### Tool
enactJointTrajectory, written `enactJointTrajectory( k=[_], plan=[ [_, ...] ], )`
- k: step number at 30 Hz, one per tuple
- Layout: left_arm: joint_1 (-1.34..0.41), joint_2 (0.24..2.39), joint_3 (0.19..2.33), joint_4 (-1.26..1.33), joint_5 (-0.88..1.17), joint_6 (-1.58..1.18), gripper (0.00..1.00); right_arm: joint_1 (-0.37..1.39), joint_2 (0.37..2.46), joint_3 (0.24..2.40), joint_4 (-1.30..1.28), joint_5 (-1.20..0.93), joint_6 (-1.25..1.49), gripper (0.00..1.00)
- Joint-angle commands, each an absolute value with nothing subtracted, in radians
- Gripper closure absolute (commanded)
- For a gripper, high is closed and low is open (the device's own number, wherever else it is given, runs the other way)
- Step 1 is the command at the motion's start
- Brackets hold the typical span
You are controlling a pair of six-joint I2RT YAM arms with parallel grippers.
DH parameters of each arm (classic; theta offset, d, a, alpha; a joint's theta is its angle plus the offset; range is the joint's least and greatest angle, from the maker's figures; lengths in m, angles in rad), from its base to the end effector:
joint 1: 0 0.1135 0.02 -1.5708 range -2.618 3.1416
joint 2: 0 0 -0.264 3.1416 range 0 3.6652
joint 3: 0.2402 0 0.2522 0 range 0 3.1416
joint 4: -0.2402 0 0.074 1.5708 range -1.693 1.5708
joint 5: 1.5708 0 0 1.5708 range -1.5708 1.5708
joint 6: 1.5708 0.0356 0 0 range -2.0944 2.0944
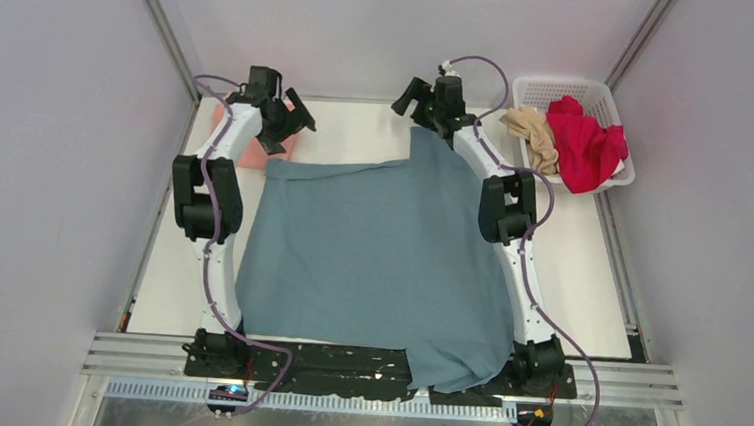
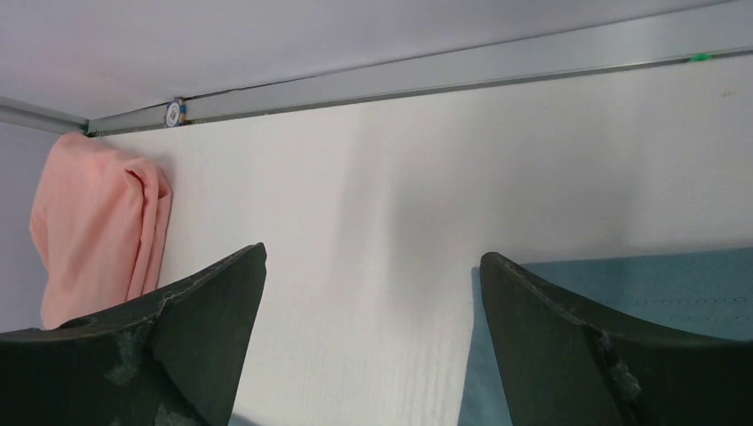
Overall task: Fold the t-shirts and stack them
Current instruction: Flatten out the tshirt
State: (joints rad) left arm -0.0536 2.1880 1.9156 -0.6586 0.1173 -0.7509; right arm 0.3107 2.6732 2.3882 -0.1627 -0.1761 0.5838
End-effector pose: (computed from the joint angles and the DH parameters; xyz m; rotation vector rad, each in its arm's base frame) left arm 0.4892 -0.0304 0.2329 -0.8270 2.4207 -0.4699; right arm 0.5749 0.1911 0.1742 0.1694 2.0848 0.7344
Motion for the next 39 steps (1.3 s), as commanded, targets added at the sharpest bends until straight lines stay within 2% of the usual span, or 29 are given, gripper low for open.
enactJointTrajectory(
  k=[1,8,11,13,16,20,28,39],
  plan=[
    [-0.041,2.139,1.937,-0.681,0.122,-0.737,0.0,0.324,2.586,2.443,-0.151,-0.172,0.494,0.05],
    [-0.041,1.955,1.805,-0.724,0.11,-0.659,0.0,0.324,2.239,2.065,-0.35,-0.056,0.249,0.05],
    [-0.04,1.811,1.61,-0.689,0.096,-0.647,0.01,0.324,2.009,1.81,-0.345,-0.007,0.269,0.05],
    [-0.04,1.702,1.426,-0.628,0.116,-0.656,0.0,0.324,1.877,1.558,-0.335,0.037,0.295,0.05],
    [-0.042,1.585,1.246,-0.536,0.183,-0.68,0.0,0.322,1.745,1.364,-0.366,0.093,0.325,0.05],
    [-0.05,1.555,1.118,-0.516,0.293,-0.684,0.01,0.32,1.655,1.202,-0.439,0.147,0.327,0.05],
    [-0.065,1.677,1.068,-0.485,0.421,-0.692,0.01,0.258,1.755,1.173,-0.474,0.09,0.359,0.05],
    [-0.01,1.914,1.322,-0.681,0.433,-0.638,0.0,0.181,1.995,1.386,-0.479,-0.031,0.315,0.05]
  ],
)
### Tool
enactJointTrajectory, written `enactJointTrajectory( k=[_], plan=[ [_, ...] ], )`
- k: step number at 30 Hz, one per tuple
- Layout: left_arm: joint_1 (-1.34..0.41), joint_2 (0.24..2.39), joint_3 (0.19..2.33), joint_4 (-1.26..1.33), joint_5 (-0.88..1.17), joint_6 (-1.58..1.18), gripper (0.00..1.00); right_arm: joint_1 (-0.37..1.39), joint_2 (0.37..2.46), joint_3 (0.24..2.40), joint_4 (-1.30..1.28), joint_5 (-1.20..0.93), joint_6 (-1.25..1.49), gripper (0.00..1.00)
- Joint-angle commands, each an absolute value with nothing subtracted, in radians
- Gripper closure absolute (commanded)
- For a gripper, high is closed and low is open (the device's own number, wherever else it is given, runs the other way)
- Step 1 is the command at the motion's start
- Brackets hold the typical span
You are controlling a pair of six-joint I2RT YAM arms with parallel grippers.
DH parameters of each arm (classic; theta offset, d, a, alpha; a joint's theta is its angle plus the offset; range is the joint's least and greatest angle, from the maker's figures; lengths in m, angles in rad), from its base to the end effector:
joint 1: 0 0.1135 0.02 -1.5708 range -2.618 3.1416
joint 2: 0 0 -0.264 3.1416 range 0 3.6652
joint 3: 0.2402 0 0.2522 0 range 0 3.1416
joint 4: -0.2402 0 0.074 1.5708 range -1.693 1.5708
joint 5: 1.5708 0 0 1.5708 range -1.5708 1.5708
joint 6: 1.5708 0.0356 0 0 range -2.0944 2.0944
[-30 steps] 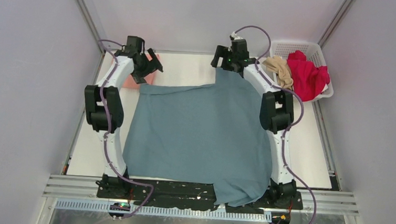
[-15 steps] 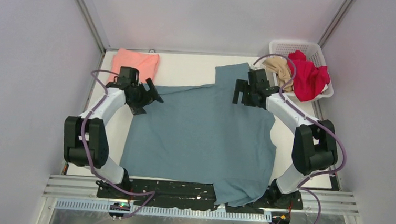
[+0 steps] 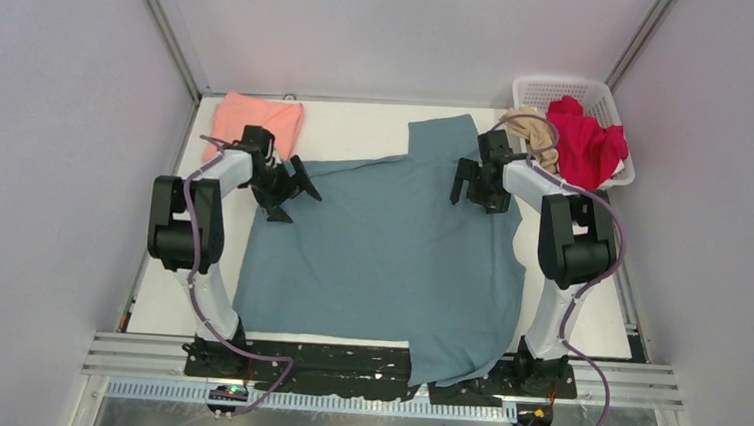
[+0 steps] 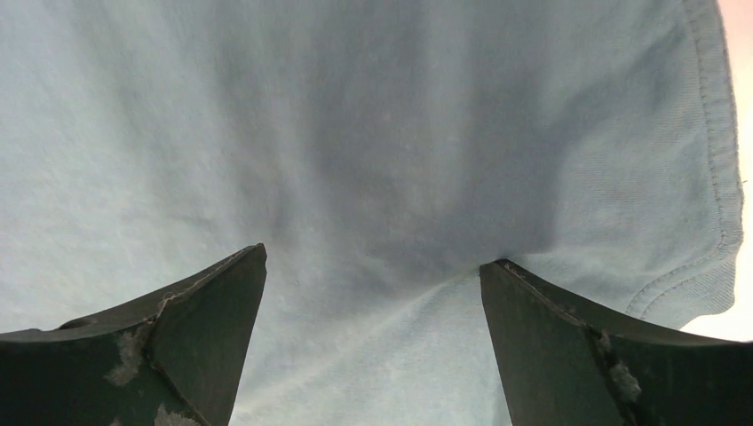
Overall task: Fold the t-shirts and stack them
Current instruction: Flatten out the tshirt
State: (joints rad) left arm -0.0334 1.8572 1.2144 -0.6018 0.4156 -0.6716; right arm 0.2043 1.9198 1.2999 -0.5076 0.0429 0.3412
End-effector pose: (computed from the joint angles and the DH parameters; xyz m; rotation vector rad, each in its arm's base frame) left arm 0.3601 -0.0264 0.1670 -0.8113 2.7754 -0.7360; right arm 0.3837 0.0779 0.1691 0.1978 2.6941 0.1082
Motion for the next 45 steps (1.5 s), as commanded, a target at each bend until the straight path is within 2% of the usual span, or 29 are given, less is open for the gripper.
enactJointTrajectory(
  k=[1,14,18,22,25,31,37,41,45],
  plan=[
    [-0.006,1.937,1.349,-0.7,0.435,-0.637,0.0,0.179,2.006,1.428,-0.484,-0.03,0.309,0.05],
    [-0.005,2.05,1.567,-0.757,0.401,-0.637,0.0,0.126,2.21,1.763,-0.538,-0.098,0.252,0.05],
    [-0.005,2.012,1.576,-0.753,0.363,-0.633,0.0,0.124,2.176,1.773,-0.54,-0.098,0.227,0.05],
    [-0.004,1.899,1.563,-0.779,0.32,-0.61,0.0,0.125,2.042,1.708,-0.55,-0.072,0.19,0.05],
    [-0.005,1.734,1.449,-0.776,0.253,-0.618,0.0,0.126,1.88,1.606,-0.553,-0.041,0.203,0.05],
    [-0.016,1.362,1.039,-0.836,0.117,-0.714,0.0,0.162,1.561,1.225,-0.509,0.062,0.287,0.05],
    [-0.064,0.987,0.694,-1.062,-0.027,-0.851,0.01,0.329,1.386,1.107,-0.637,0.304,0.305,0.05],
    [-0.067,0.735,0.559,-1.14,-0.063,-0.969,0.04,0.379,1.296,1.002,-0.625,0.289,0.344,0.05],
    [-0.068,0.564,0.432,-1.09,-0.016,-1.051,0.1,0.384,1.215,0.941,-0.62,0.265,0.35,0.05]
  ],
)
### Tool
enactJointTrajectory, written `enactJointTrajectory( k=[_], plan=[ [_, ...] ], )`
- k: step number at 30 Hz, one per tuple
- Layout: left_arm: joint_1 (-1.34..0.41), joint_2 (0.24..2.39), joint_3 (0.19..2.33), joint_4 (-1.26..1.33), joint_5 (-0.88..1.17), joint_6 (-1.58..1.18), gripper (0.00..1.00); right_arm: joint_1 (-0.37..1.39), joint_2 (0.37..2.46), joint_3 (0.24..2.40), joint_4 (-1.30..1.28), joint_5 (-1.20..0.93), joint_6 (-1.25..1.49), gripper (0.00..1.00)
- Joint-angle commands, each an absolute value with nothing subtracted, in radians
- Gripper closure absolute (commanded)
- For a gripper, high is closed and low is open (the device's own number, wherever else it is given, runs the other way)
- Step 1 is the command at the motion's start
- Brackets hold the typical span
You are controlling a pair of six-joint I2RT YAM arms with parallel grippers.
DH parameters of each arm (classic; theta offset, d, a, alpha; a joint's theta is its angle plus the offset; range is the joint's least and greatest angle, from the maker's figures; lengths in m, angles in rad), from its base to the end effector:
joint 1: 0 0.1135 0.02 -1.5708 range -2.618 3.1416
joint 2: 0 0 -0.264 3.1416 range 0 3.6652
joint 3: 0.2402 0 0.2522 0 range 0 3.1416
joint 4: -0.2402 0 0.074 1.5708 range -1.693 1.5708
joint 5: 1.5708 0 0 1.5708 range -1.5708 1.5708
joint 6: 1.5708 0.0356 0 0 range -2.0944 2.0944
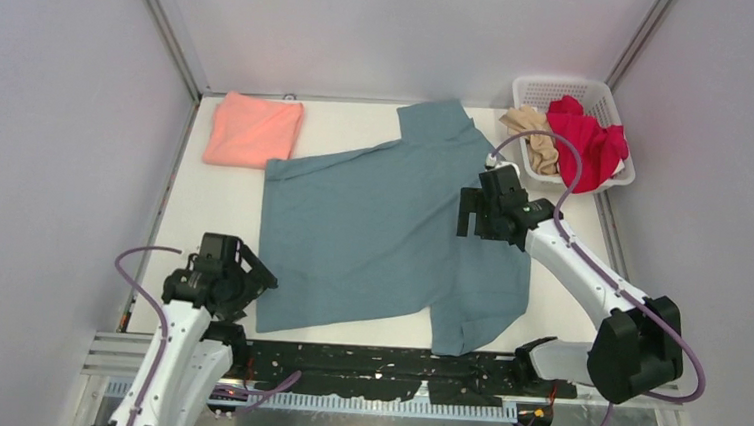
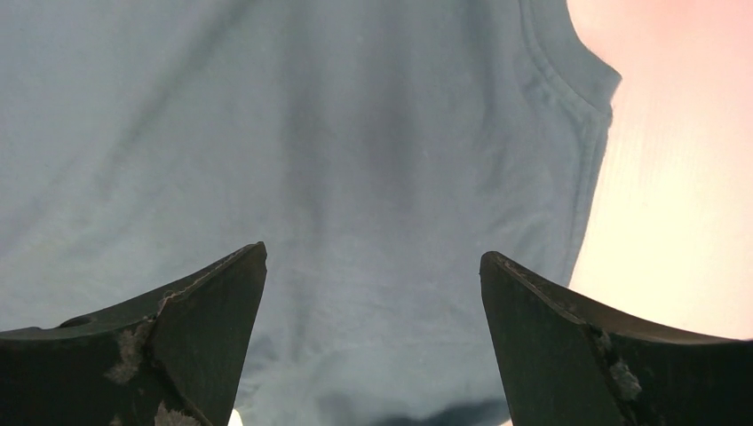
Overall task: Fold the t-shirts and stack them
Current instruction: Flatten out the tshirt
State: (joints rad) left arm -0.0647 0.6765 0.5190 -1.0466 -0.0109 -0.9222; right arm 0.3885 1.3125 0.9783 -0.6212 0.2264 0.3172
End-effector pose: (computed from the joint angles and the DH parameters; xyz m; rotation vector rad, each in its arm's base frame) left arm 0.1046 -0.0064 0.1973 -1.1684 2.5493 -0.2328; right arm 0.2496 0.0935 0.2563 0.0012 2.4910 0.0078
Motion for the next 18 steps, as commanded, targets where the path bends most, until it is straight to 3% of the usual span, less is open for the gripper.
enactJointTrajectory(
  k=[1,8,18],
  plan=[
    [-0.068,0.54,0.411,-1.081,-0.008,-1.063,0.12,0.386,1.205,0.934,-0.627,0.266,0.35,0.05],
    [-0.068,0.58,0.397,-1.133,0.017,-1.034,0.17,0.387,1.14,0.887,-0.634,0.286,0.341,0.05],
    [-0.077,0.657,0.382,-1.1,0.064,-1.004,0.33,0.387,1.188,0.89,-0.608,0.287,0.334,0.05]
  ],
)
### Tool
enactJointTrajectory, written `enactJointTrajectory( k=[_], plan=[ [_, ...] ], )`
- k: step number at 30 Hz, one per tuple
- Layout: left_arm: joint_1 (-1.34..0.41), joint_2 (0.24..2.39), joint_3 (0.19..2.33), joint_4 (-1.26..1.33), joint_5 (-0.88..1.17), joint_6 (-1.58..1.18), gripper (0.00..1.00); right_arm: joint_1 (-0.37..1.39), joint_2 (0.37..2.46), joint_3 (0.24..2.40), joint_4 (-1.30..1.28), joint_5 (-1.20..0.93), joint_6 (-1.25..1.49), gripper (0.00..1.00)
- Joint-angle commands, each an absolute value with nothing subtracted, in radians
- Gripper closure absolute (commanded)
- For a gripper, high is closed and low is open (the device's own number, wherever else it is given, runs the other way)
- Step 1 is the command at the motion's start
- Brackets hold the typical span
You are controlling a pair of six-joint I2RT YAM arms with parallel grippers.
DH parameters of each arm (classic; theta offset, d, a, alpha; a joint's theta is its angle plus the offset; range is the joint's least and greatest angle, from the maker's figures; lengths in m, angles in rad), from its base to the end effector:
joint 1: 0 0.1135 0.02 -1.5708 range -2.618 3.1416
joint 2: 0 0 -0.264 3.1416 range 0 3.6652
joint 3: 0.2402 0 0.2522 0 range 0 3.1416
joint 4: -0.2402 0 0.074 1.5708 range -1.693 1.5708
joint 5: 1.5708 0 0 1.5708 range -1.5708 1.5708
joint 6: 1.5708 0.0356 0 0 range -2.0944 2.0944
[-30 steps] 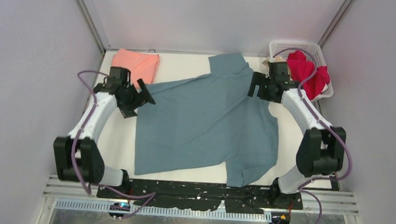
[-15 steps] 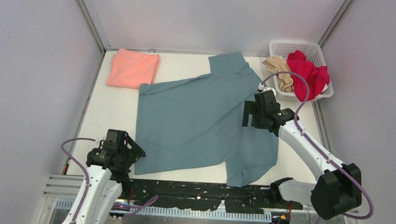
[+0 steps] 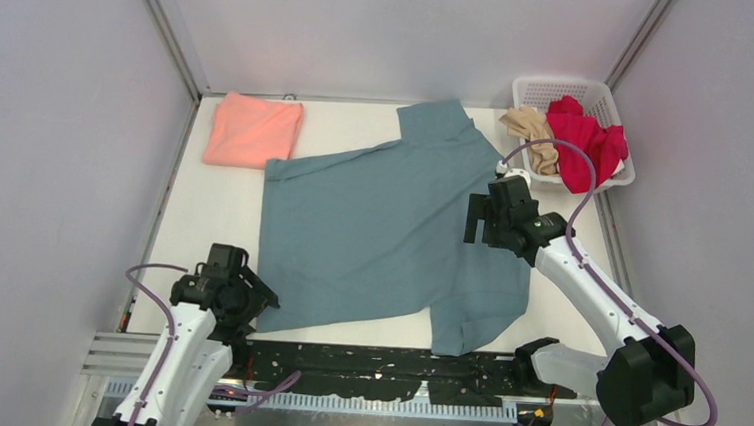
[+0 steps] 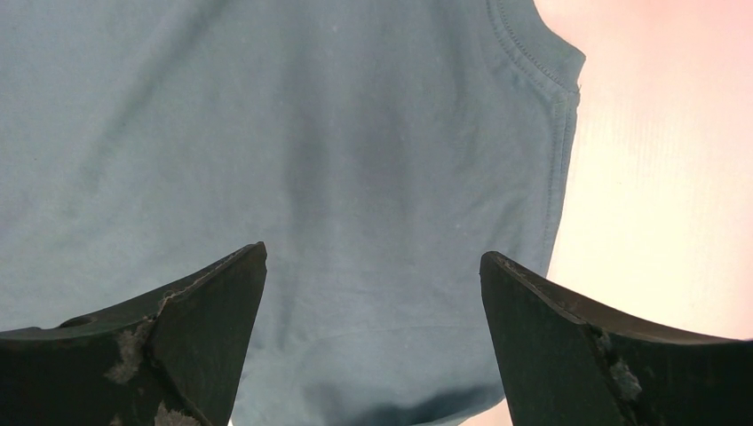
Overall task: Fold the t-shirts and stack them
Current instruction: Flatten out the tshirt, then grab the side of the flattened tshirt closest away from the robot with both arms
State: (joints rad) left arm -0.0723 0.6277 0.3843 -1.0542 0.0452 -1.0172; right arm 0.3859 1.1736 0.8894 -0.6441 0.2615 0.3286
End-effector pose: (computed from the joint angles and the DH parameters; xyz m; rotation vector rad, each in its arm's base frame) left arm 0.0877 -0.0080 0.1622 -1.3205 2.6039 -0.2644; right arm 0.2210 0.0798 0.2591 0.0370 2.4547 -0.0167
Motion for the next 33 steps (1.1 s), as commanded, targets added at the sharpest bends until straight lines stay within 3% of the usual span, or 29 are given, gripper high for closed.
enactJointTrajectory(
  k=[1,6,10,19,25,33],
  plan=[
    [-0.078,0.672,0.379,-1.081,0.077,-1.002,0.35,0.387,1.197,0.892,-0.605,0.285,0.332,0.05],
    [-0.099,0.771,0.373,-1.003,0.129,-1.003,0.56,0.387,1.229,0.908,-0.607,0.281,0.33,0.05],
    [-0.119,0.826,0.416,-1.015,0.109,-0.984,1.0,0.386,1.228,0.912,-0.645,0.272,0.328,0.05],
    [-0.12,0.738,0.493,-1.001,0.03,-0.929,1.0,0.419,1.144,0.909,-0.986,0.131,0.321,0.04],
    [-0.12,0.783,0.54,-0.991,0.016,-0.889,1.0,0.672,1.13,0.881,-1.128,0.019,0.438,0.02],
    [-0.12,0.763,0.523,-0.985,0.038,-0.868,1.0,0.793,1.155,0.759,-1.015,-0.06,0.56,0.24]
  ],
)
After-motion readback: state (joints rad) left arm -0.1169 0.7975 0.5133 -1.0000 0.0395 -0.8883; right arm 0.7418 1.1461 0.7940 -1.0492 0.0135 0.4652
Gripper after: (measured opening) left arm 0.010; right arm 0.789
